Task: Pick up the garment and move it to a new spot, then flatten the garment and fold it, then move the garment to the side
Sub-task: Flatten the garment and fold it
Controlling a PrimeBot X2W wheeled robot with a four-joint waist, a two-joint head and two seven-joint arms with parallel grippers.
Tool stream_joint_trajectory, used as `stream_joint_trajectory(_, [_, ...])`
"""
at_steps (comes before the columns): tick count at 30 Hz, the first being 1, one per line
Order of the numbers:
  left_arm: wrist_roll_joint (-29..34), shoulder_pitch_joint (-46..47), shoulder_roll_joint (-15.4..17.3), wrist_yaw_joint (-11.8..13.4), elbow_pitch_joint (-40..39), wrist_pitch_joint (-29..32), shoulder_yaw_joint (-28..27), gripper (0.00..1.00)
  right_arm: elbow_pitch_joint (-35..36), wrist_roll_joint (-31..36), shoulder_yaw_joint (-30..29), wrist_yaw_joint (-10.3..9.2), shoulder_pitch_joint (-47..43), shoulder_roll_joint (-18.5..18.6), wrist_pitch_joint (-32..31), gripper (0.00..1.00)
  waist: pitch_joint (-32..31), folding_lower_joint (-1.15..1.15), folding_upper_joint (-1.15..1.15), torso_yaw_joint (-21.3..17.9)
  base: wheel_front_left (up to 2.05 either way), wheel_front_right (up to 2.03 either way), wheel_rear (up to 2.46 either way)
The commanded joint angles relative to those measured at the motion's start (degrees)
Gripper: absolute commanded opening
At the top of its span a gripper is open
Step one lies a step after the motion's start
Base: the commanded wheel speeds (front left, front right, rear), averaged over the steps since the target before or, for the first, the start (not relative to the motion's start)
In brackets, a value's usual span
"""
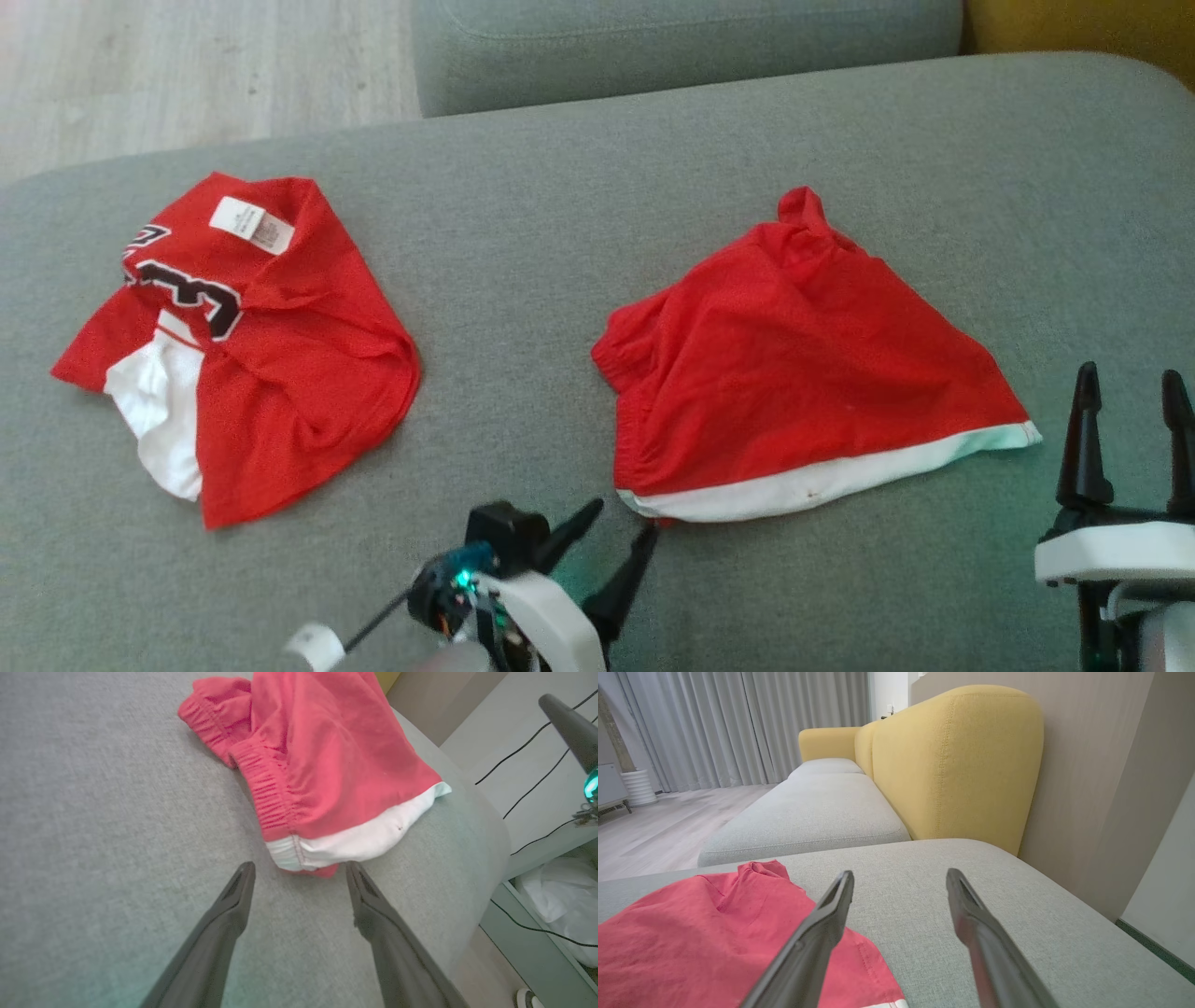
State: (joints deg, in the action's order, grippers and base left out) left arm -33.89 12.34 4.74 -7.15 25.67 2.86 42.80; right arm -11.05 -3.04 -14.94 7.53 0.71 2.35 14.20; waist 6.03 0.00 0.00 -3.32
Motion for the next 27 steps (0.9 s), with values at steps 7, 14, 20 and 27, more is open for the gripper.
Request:
stream_joint_trajectory(7, [-0.69,5.55,0.16,-0.28,1.0,-2.13,-1.05,1.0,1.22,0.0,1.32,-0.04,2.98,0.54,0.74,1.0,1.72,0.0,0.0,-1.19,0.0,0.0,0.0])
stream_joint_trajectory(14, [-3.0,7.27,0.16,-0.32,1.94,-2.73,1.3,1.0,0.95,0.1,1.41,-0.04,3.34,0.54,0.78,1.0,2.44,0.0,0.0,-1.74,0.0,0.0,0.0])
stream_joint_trajectory(20, [-4.02,8.3,0.34,-0.33,3.08,-4.08,2.53,1.0,0.91,-0.1,1.61,-0.04,3.49,0.53,0.79,1.0,2.74,0.0,0.0,-2.03,0.0,0.0,0.0])
stream_joint_trajectory(27, [-3.74,9.04,0.65,-0.33,4.23,-6.07,3.54,0.0,-0.2,0.28,1.89,-0.04,3.43,0.53,0.79,1.0,2.82,0.0,0.0,-1.95,0.0,0.0,0.0])
